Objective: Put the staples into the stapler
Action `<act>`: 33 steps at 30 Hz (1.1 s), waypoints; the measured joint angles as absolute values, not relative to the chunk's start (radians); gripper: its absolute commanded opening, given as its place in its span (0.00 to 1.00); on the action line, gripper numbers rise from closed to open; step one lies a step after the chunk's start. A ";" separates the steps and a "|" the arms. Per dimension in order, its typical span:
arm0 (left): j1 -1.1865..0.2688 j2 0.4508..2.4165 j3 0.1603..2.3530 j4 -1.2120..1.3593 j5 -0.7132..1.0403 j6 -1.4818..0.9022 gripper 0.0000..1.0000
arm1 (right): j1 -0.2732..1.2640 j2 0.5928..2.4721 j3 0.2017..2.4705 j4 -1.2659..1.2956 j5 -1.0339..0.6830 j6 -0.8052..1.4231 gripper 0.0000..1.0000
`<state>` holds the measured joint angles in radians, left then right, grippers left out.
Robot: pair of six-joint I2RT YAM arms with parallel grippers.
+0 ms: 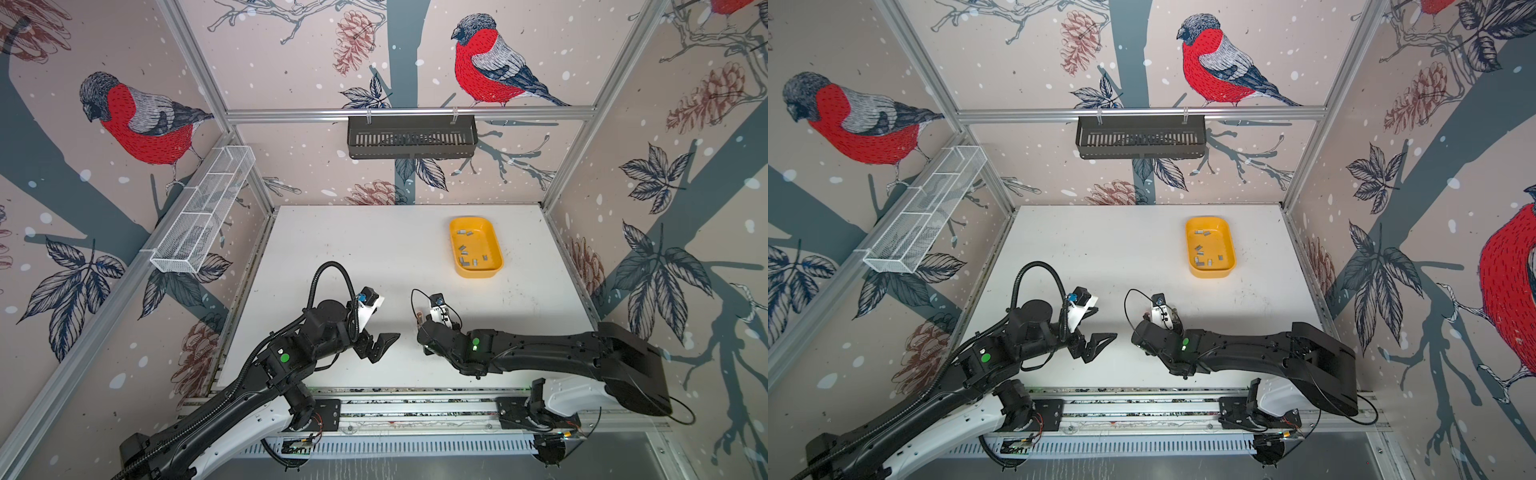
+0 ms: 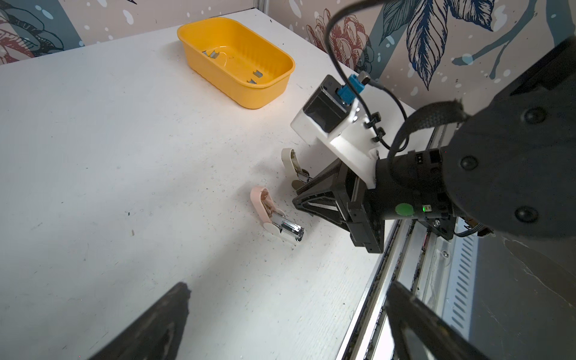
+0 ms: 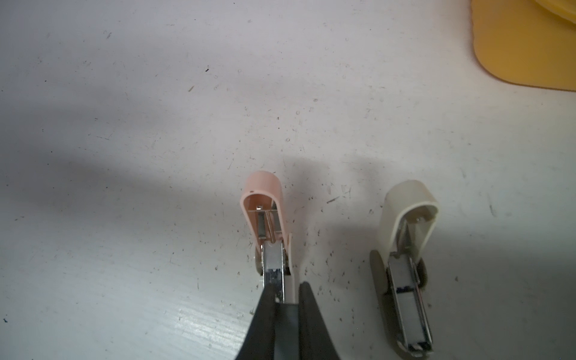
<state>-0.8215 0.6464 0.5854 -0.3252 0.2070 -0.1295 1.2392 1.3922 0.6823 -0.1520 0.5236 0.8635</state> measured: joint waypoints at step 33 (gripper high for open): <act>-0.818 0.654 0.569 -0.315 0.208 -0.127 0.98 | 1.246 1.512 0.673 0.001 0.529 0.838 0.07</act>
<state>-0.8177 0.6544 0.5694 -0.3149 0.2081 -0.1268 1.2465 1.5124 0.6735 0.0010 0.5293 0.8379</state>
